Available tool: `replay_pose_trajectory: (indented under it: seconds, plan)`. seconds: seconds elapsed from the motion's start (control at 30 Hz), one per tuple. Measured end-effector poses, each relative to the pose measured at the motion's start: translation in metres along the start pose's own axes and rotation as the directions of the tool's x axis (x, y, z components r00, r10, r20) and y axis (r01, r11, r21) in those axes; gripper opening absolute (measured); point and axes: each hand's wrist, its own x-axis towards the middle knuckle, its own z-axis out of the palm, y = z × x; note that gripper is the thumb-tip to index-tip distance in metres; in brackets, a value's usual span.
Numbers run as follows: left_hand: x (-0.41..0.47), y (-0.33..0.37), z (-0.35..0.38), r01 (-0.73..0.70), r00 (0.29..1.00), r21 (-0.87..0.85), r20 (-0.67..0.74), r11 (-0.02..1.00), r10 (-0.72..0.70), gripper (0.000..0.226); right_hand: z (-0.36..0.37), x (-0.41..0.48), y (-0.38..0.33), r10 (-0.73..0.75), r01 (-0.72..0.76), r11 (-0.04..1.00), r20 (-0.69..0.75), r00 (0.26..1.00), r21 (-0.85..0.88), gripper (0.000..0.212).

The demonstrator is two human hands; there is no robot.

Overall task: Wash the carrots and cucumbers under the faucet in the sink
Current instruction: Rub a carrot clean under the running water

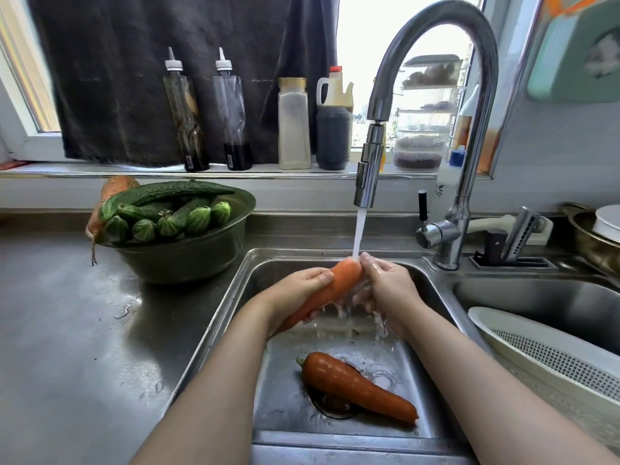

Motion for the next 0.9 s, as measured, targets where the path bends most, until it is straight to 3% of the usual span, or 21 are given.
replay_pose_trajectory:
  seconds: [0.13, 0.27, 0.4, 0.6, 0.73, 0.8, 0.9]
  plan:
    - [-0.004, 0.008, 0.004, 0.032, 0.995, -0.146, 0.098, 0.989, -0.018, 0.033, -0.001, 0.001, -0.001, 0.010, -0.026, 0.988, 0.103, 0.995, 0.155, 0.035]
    - [0.000, 0.012, 0.016, 0.048, 0.996, 0.051, -0.084, 0.998, -0.043, 0.046, -0.004, 0.002, -0.002, 0.059, -0.091, 0.965, 0.136, 0.989, 0.246, 0.025]
    - [0.004, 0.020, 0.036, 0.049, 0.980, 0.089, -0.195, 0.995, -0.031, 0.057, -0.007, 0.009, 0.001, 0.016, -0.035, 0.980, 0.098, 0.995, 0.196, 0.018]
    - [0.008, 0.011, 0.023, -0.017, 0.993, -0.004, 0.119, 1.000, 0.018, 0.029, -0.013, 0.017, 0.001, 0.015, -0.014, 0.991, -0.004, 1.000, 0.131, 0.024]
    - [0.009, 0.012, 0.034, -0.039, 0.997, 0.046, -0.067, 0.998, 0.042, 0.031, -0.014, 0.017, 0.001, -0.039, 0.038, 0.999, 0.033, 0.999, 0.007, 0.026]
    - [0.011, 0.017, 0.041, -0.054, 0.979, 0.063, -0.192, 0.997, 0.065, 0.054, -0.013, 0.013, -0.003, -0.039, 0.037, 0.999, 0.089, 0.995, 0.025, 0.024]
    - [0.010, 0.017, 0.042, -0.037, 0.957, 0.271, -0.269, 0.962, 0.113, 0.074, -0.014, 0.013, -0.001, -0.053, 0.049, 0.998, 0.124, 0.991, 0.034, 0.023]
